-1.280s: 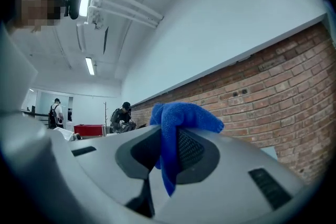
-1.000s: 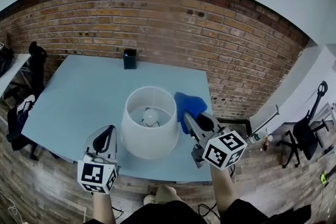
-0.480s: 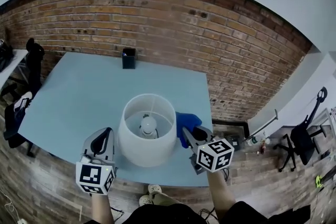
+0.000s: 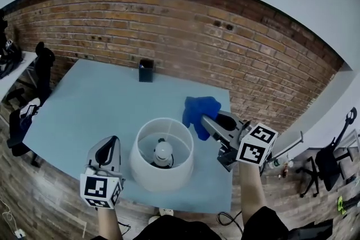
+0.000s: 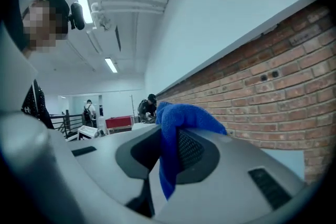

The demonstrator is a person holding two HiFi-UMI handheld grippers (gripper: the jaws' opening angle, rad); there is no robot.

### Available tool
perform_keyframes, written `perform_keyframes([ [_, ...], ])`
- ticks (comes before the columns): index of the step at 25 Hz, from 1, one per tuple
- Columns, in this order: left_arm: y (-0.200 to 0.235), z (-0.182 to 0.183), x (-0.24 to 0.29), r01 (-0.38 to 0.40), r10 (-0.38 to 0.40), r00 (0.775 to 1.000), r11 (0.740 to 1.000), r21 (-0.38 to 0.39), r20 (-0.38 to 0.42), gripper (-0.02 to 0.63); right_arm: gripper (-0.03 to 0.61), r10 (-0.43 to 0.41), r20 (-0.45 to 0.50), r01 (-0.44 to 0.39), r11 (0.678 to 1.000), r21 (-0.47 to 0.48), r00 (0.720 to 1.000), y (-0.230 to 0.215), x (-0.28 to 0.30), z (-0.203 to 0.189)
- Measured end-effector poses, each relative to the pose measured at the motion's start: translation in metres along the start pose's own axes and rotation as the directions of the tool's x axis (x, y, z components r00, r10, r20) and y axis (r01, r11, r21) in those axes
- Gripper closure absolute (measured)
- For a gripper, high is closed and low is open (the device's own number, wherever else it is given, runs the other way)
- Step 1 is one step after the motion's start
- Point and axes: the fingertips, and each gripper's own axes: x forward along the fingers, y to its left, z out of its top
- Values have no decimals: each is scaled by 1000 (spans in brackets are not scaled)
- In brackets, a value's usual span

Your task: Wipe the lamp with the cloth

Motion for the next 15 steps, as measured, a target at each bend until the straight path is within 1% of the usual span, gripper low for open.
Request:
perform_keyframes([
  [4,9,3,14,-21,21,1000,1000,6,-1,604,520,150,25,-150,988,17,988,11,19,21],
  [7,15,2,23,-29,29,1000,1000,2,-7,604,520,229,5,-229,973,39,973,15,33,20],
  [10,18,2,36,-27,27,1000,1000,-3,-11,605,519,277,-47,-274,960,56,960,13,46,8],
  [15,21,-10,56,-16,15,999,1000,-17,-39,604,520,323,-122,-316,946,75,939,5,63,-18],
])
